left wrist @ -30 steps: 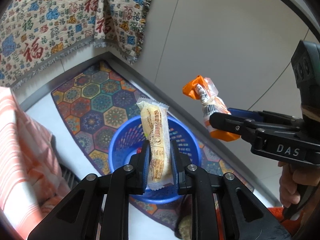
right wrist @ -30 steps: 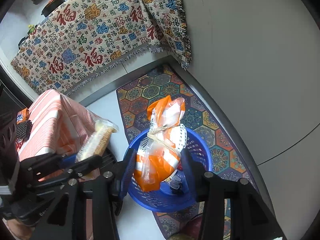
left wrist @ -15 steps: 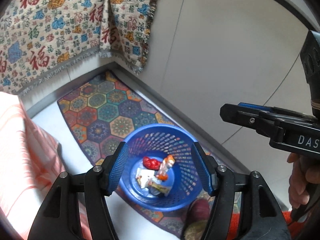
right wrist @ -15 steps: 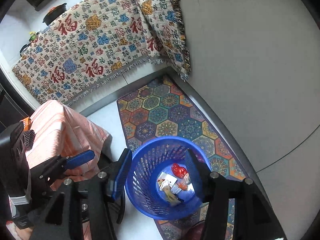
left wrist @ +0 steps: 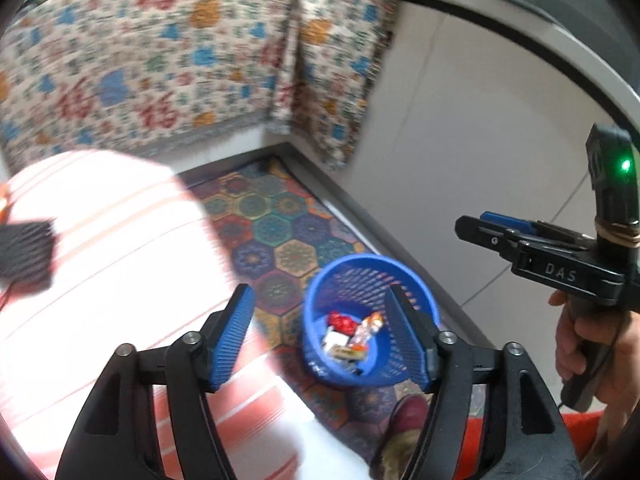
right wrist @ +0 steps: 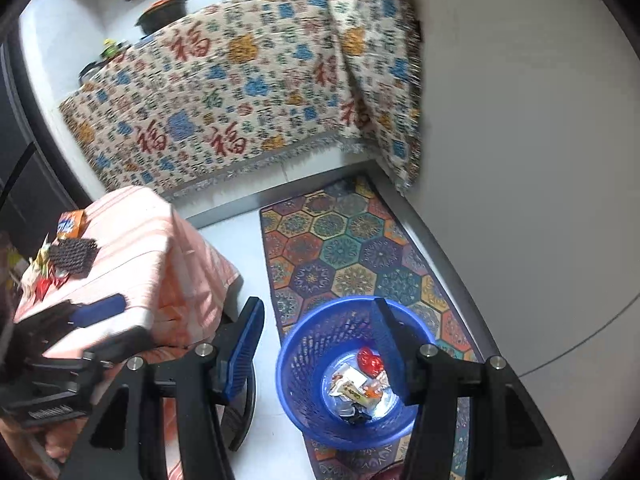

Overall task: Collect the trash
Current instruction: 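Return both tools to the table above the remaining trash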

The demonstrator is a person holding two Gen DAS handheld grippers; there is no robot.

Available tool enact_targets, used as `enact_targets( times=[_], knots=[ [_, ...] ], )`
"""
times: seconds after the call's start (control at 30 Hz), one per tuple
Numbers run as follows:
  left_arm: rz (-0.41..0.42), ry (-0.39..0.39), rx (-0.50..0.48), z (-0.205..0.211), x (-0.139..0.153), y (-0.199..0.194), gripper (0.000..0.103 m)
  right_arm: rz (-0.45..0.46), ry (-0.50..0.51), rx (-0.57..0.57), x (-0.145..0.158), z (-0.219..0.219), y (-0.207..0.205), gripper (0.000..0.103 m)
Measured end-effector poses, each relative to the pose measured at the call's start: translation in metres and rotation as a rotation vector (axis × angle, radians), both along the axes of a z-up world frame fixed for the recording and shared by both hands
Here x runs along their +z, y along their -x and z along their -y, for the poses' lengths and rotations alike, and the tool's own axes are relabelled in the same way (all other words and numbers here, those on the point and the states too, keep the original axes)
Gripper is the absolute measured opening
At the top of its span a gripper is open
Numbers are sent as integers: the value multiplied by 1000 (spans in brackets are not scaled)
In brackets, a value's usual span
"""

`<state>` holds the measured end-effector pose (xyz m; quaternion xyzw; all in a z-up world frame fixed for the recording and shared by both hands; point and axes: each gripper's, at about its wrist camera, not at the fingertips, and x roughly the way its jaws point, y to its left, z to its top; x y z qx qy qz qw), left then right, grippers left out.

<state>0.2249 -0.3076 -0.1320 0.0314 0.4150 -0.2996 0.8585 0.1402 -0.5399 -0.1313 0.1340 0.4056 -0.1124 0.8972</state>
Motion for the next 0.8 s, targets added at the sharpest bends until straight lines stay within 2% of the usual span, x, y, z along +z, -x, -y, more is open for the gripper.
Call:
enact_targets(
  times=[0.27,0.53,0.7,0.8],
  knots=[
    [-7,-112,230,-123,-14,13,72,16,35,169,3,-83,-23,56],
    [-23,-204,431,-241,-32,18,72,23,58,420,1,-201,-47,56],
    [-58,-226,520,-289,-45,12,72,-10,80,562,-10,-270,-59,56],
    [-56,-224,556,-308,-50,11,80,-32,89,616,-19,-302,-68,56]
  ],
)
